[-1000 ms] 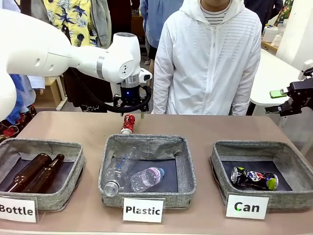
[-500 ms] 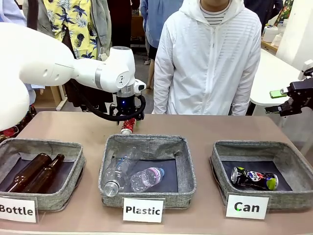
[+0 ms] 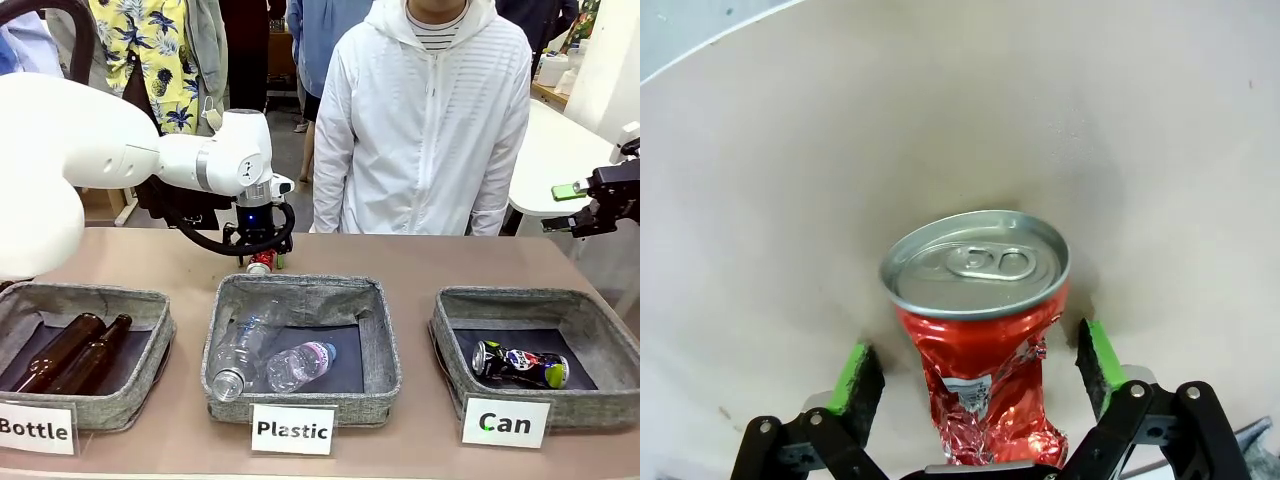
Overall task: Sort the can waste into the basket.
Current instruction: Pick up the can waste from the table and place it in the right Fabric basket.
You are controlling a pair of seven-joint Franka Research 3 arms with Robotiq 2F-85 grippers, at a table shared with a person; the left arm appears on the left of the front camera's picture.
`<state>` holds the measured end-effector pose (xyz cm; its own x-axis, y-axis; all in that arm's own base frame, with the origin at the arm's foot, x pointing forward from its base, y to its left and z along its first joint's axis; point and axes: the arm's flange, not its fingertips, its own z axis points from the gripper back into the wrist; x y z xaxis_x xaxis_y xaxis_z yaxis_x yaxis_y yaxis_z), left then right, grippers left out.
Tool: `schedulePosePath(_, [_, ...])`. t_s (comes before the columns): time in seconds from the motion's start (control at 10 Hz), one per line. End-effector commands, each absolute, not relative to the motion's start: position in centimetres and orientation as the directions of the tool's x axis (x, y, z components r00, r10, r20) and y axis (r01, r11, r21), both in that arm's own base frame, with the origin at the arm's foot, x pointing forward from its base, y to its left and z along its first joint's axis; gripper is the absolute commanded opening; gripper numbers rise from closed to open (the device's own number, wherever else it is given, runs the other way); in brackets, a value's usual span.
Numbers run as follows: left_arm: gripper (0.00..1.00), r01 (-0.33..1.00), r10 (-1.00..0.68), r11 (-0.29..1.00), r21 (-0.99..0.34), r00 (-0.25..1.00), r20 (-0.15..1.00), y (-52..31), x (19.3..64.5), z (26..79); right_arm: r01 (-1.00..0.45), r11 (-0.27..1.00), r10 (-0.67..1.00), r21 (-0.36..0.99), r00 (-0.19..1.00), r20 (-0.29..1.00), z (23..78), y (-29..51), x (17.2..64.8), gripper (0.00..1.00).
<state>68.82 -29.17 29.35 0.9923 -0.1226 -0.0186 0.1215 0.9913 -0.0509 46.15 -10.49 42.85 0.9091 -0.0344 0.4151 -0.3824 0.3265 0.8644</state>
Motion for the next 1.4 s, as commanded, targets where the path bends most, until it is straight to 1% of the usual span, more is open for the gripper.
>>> schedulePosePath(0.0, [1.00, 0.145, -0.148, 0.986, -0.080, 0.988, -0.035, -29.3, 69.6, 29.8, -0.402, 0.321, -0.025, 0.858, 0.902, 0.432, 43.1, -10.7, 46.1, 1.00])
schedulePosePath(0.1, [1.00, 0.124, -0.127, 0.989, -0.080, 0.992, -0.023, -29.2, 69.5, 29.9, -0.402, 0.321, -0.025, 0.858, 0.902, 0.432, 43.1, -10.7, 46.1, 1.00])
schedulePosePath(0.2, [0.40, 0.144, -0.146, 0.987, -0.074, 0.989, -0.019, -29.2, 69.6, 30.0, -0.402, 0.321, -0.025, 0.858, 0.902, 0.432, 43.1, -10.7, 46.1, 1.00])
schedulePosePath(0.3, [0.40, 0.150, -0.151, 0.986, -0.075, 0.989, -0.006, -29.2, 69.6, 30.0, -0.402, 0.321, -0.025, 0.858, 0.902, 0.432, 43.1, -10.7, 46.1, 1.00])
schedulePosePath(0.4, [0.00, 0.154, -0.154, 0.985, -0.075, 0.988, 0.004, -29.3, 69.6, 30.0, -0.402, 0.321, -0.025, 0.858, 0.902, 0.432, 43.1, -10.7, 46.1, 1.00])
schedulePosePath(0.5, [0.35, 0.150, -0.150, 0.987, -0.062, 0.989, 0.008, -29.4, 69.6, 29.9, -0.402, 0.321, -0.025, 0.858, 0.902, 0.432, 43.1, -10.7, 46.1, 1.00])
schedulePosePath(0.6, [0.00, 0.154, -0.154, 0.986, -0.063, 0.988, 0.005, -29.4, 69.7, 29.9, -0.402, 0.321, -0.025, 0.858, 0.902, 0.432, 43.1, -10.7, 46.1, 1.00])
schedulePosePath(1.0, [0.00, 0.109, -0.108, 0.994, -0.026, 0.994, 0.028, -29.7, 68.8, 30.2, -0.402, 0.321, -0.025, 0.858, 0.902, 0.432, 43.1, -10.7, 46.1, 1.00])
schedulePosePath(1.1, [0.00, 0.079, -0.078, 0.996, -0.034, 0.996, 0.041, -29.8, 67.6, 31.4, -0.402, 0.321, -0.025, 0.858, 0.902, 0.432, 43.1, -10.7, 46.1, 1.00])
schedulePosePath(1.3, [0.00, 0.044, -0.034, 0.995, -0.092, 0.993, 0.109, -29.2, 63.3, 35.7, -0.402, 0.321, -0.025, 0.858, 0.902, 0.432, 43.1, -10.7, 46.1, 1.00])
